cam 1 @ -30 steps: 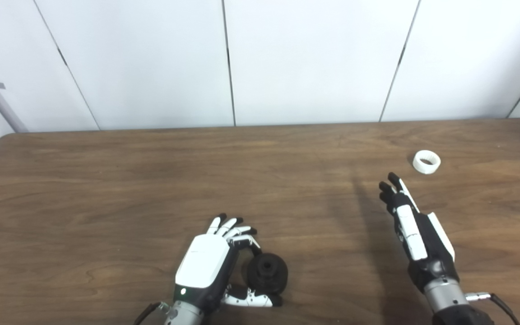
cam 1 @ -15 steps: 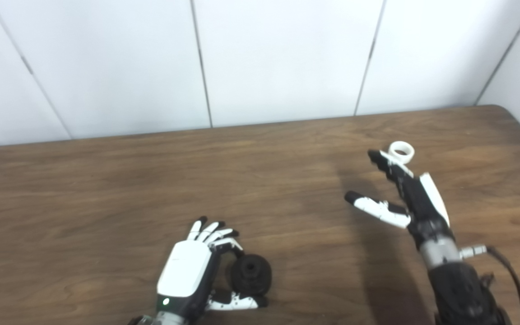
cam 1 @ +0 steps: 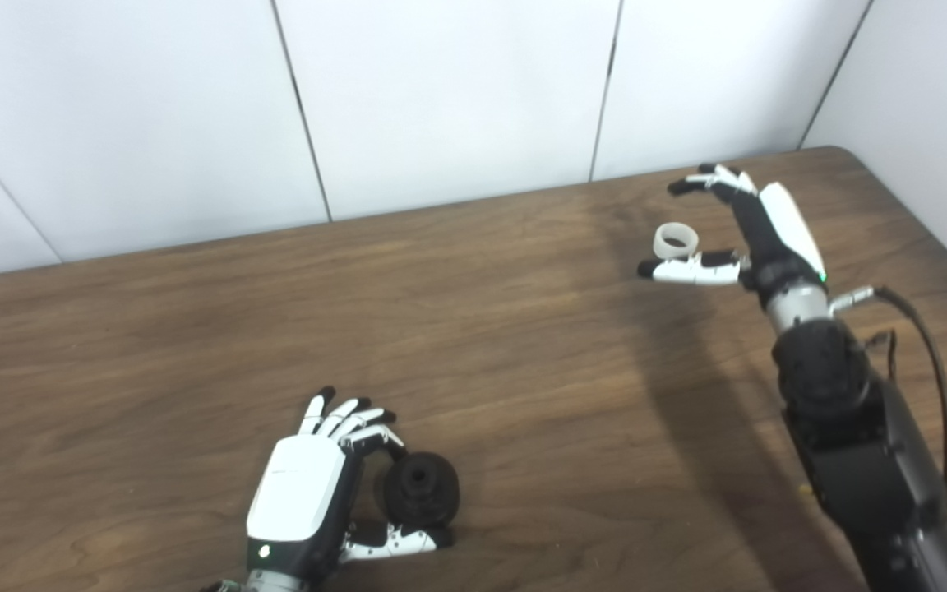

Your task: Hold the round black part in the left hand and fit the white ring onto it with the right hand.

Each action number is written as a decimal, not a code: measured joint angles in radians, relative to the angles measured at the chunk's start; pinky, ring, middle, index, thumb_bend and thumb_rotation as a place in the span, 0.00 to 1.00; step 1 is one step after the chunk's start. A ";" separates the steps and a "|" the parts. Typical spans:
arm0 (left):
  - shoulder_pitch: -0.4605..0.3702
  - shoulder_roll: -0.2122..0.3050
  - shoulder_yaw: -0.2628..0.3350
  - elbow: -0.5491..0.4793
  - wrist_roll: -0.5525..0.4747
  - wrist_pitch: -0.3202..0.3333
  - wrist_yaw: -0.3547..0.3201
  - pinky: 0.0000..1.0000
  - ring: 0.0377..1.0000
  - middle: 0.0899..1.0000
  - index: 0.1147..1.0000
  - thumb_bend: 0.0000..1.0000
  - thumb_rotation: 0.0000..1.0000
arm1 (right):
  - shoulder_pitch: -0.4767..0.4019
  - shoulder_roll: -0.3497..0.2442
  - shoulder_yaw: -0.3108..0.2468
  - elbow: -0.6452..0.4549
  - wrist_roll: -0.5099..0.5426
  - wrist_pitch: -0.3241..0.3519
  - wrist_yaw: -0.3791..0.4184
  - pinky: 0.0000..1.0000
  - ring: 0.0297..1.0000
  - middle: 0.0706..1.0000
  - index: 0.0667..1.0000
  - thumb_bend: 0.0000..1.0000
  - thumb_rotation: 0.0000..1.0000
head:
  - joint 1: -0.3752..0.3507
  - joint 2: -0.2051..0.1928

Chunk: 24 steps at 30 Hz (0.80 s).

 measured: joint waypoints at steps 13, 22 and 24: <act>0.004 0.005 0.007 -0.009 0.000 -0.002 -0.011 1.00 0.87 0.76 0.42 0.52 0.06 | -0.163 -0.080 0.061 0.281 -0.042 0.025 0.067 1.00 1.00 0.98 0.72 0.87 0.17 | -0.021 0.002; 0.013 0.006 0.011 -0.027 0.001 0.003 -0.031 1.00 0.87 0.76 0.42 0.52 0.06 | -0.247 -0.099 0.107 0.428 -0.121 0.027 0.161 1.00 1.00 0.99 0.72 0.89 0.22 | -0.005 0.005; 0.019 0.006 0.011 -0.031 0.002 0.005 -0.033 1.00 0.88 0.76 0.42 0.52 0.06 | -0.254 -0.100 0.110 0.450 -0.139 0.027 0.181 1.00 1.00 0.99 0.72 0.89 0.22 | -0.006 0.005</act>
